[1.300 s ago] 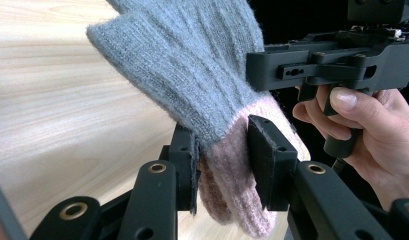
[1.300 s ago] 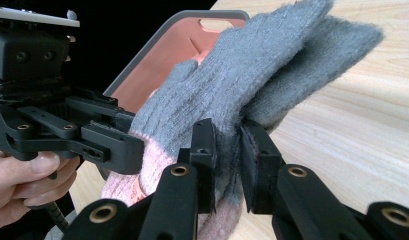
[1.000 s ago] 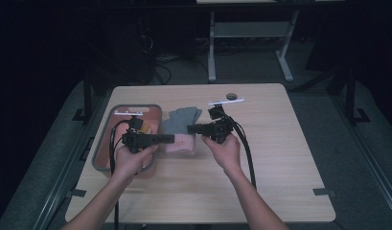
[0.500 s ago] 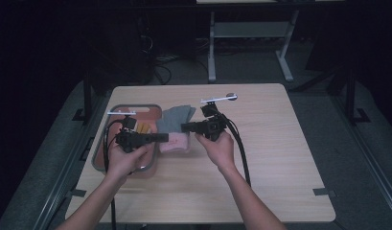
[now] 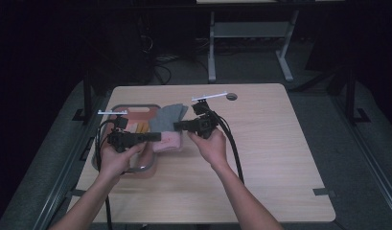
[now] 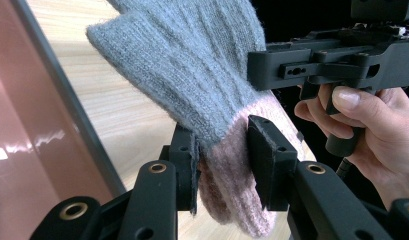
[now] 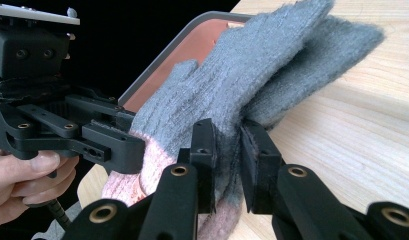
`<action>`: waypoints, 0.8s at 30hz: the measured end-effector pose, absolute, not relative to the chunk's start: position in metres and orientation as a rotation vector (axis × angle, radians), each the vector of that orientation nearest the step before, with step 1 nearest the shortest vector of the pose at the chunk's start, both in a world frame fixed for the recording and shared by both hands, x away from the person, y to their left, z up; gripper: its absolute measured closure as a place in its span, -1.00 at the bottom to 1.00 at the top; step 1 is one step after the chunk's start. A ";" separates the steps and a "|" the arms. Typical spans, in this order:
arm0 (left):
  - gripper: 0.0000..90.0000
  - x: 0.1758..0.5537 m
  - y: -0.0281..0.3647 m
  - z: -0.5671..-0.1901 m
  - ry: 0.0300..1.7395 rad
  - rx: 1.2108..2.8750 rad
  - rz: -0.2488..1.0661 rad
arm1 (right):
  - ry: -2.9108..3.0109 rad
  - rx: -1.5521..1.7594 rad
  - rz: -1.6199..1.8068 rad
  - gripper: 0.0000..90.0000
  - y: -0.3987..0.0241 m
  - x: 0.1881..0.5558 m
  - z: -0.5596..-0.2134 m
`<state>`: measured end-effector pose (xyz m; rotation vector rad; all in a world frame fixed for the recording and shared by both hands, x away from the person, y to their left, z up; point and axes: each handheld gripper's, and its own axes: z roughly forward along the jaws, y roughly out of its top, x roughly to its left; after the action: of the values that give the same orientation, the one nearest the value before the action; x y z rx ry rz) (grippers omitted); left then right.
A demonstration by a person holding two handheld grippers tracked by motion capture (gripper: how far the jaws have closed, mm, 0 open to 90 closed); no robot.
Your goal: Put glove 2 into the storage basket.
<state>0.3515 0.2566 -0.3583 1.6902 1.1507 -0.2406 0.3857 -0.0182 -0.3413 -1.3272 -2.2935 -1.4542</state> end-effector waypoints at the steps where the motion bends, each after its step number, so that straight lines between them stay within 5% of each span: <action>1: 0.47 0.351 0.258 -0.358 1.153 1.691 -0.239 | -2.298 -1.319 -1.453 0.72 -0.017 0.386 -0.342; 24: 0.47 0.348 0.280 -0.355 1.177 1.674 -0.216 | -2.315 -1.281 -1.428 0.72 0.008 0.392 -0.339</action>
<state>0.3477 0.2802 -0.3555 1.6739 1.1775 -0.2156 0.3920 0.0083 -0.3389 -1.2809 -2.3150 -1.4279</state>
